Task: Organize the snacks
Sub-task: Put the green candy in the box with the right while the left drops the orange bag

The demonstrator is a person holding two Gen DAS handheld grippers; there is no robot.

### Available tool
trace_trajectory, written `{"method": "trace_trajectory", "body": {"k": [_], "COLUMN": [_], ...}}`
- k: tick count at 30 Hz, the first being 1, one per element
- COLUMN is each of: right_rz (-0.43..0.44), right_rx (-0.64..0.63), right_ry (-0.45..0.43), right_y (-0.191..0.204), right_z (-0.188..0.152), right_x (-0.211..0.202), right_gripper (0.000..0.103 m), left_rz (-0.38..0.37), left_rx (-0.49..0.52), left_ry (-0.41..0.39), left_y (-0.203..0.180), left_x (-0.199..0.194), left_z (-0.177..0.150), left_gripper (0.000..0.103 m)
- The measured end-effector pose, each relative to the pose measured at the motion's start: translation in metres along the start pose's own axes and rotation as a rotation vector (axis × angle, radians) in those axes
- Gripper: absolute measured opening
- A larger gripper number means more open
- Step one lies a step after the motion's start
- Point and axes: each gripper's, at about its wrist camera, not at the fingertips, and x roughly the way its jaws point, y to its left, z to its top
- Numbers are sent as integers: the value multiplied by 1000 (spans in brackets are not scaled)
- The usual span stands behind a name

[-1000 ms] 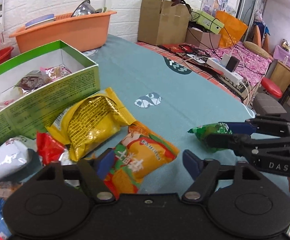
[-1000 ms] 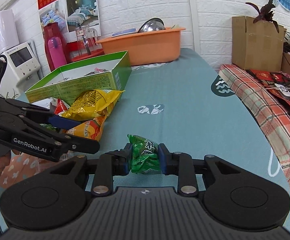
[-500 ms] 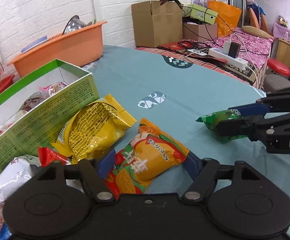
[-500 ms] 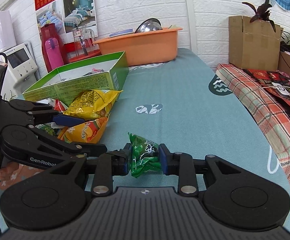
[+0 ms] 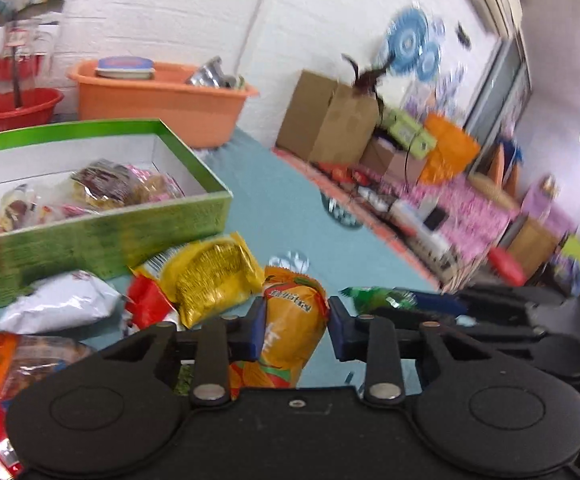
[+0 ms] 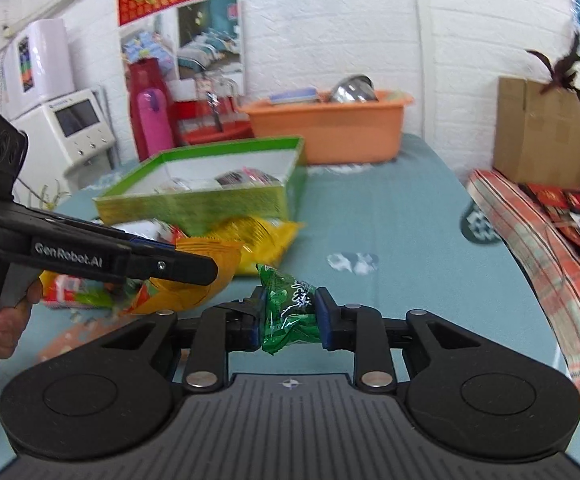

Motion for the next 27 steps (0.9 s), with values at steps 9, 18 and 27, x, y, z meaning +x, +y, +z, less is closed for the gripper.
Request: {"method": "trace_trajectory", "body": {"k": [9, 18, 27], "right_rz": [86, 109, 103], "right_rx": [-30, -19, -14], "right_ry": [-97, -131, -66], "right_y": [36, 56, 66], "right_z": [58, 103, 100], "right_x": [23, 87, 149], "right_gripper": [45, 46, 46], "left_rz": [55, 183, 226], "left_rx": [-94, -163, -225], "left_ry": [-233, -276, -199], "left_y": [37, 102, 151], "left_x": [-82, -74, -44], "left_z": [56, 84, 75], "left_gripper": [38, 39, 40]}}
